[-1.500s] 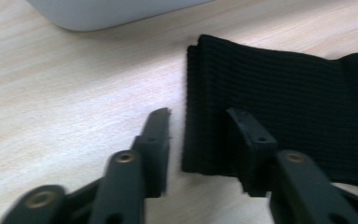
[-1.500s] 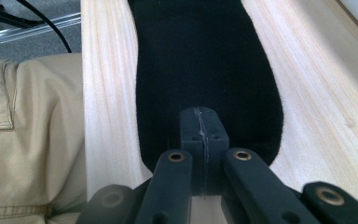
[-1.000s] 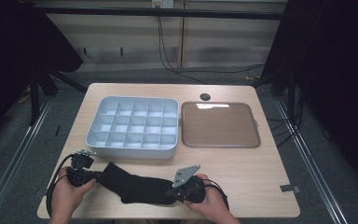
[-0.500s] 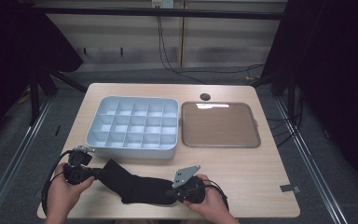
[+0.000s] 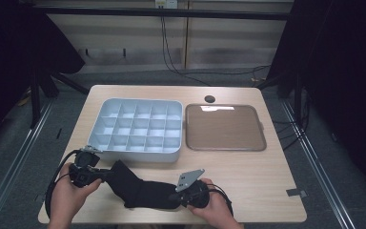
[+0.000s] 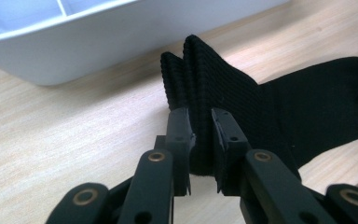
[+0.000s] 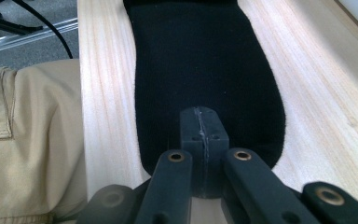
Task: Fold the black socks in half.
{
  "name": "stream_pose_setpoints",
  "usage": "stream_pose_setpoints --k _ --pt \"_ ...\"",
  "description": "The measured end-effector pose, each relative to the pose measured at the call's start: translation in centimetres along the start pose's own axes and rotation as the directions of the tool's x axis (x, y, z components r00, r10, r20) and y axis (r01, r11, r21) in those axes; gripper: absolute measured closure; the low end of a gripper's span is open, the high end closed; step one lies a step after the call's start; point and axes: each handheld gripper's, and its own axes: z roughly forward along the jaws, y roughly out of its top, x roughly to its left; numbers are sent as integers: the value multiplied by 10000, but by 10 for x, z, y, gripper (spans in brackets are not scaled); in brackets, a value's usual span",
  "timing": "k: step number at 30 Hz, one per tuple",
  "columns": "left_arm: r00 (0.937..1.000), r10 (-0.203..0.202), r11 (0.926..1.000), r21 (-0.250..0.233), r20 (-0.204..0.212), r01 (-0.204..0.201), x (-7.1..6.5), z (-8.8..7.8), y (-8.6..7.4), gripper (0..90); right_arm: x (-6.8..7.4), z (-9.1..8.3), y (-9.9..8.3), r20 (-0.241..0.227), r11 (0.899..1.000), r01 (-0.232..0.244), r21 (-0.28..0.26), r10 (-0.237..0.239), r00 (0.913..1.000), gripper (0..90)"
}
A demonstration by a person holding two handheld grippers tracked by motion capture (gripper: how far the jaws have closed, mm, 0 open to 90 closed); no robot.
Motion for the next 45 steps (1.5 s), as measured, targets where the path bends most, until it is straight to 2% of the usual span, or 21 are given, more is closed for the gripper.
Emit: stream_pose_setpoints --k 4,12,20,28,38,42,45 --pt "10000 52 10000 -24 31 -52 -5 -1 2 786 0 1 0 51 10000 -45 -19 45 10000 900" --pt "9984 453 9988 -226 324 -446 -22 -9 10 785 2 2 2 131 9998 -184 -27 185 9997 900" --pt "9965 683 9976 -174 490 -675 -34 -8 15 785 4 4 3 245 9998 -209 -31 210 9995 900" --pt "9926 833 9965 -117 887 -826 -45 -3 19 786 4 5 4 316 9997 -233 -69 235 9992 900" --pt "9877 923 9957 -51 1266 -924 -52 3 22 786 5 5 3 327 9998 -127 -163 132 9994 900" --pt "9865 1061 9942 36 1250 -1074 -52 5 24 785 5 -2 2 440 9994 -201 -297 214 9988 900" --pt "9868 1013 9946 86 1265 -1032 -53 7 25 786 3 -12 2 537 9980 -303 -555 333 9980 900"
